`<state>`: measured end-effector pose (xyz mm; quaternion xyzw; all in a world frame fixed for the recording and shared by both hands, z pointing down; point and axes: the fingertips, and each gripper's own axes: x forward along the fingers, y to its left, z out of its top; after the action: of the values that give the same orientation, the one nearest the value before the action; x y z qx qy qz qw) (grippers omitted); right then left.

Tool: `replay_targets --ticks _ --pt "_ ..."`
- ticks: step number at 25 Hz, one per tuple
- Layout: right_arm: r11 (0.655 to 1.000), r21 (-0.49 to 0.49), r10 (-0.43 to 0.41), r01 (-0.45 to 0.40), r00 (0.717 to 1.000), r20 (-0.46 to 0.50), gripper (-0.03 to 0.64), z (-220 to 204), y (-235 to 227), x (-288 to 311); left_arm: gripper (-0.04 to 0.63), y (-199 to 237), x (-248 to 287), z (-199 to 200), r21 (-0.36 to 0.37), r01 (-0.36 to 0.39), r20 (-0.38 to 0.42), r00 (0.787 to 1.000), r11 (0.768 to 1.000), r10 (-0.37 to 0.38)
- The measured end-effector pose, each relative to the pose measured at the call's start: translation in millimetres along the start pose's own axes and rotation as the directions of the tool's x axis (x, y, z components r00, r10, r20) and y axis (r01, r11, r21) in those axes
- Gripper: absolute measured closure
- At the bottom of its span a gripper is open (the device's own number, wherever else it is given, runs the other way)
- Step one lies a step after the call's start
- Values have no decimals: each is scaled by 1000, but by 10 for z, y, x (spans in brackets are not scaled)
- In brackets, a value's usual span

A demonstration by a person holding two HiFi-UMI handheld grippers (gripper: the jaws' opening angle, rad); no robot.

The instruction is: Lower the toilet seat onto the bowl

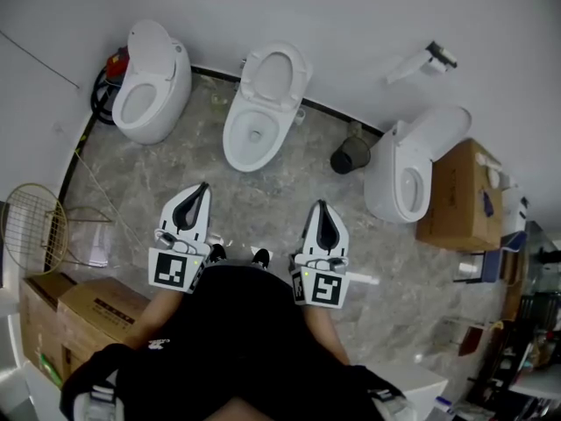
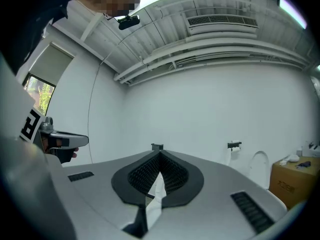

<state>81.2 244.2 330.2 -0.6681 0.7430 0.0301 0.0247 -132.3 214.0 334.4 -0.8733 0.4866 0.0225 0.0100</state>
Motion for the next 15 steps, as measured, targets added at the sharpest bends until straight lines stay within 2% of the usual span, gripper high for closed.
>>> replay_targets --ticks 10,15 --pt "1000 20 -11 11 1000 4 595 2 -51 15 591 -22 42 69 42 -18 21 1000 999 17" --pt "1000 5 -12 12 1000 15 560 31 -49 24 589 -15 30 73 42 -27 24 999 999 26"
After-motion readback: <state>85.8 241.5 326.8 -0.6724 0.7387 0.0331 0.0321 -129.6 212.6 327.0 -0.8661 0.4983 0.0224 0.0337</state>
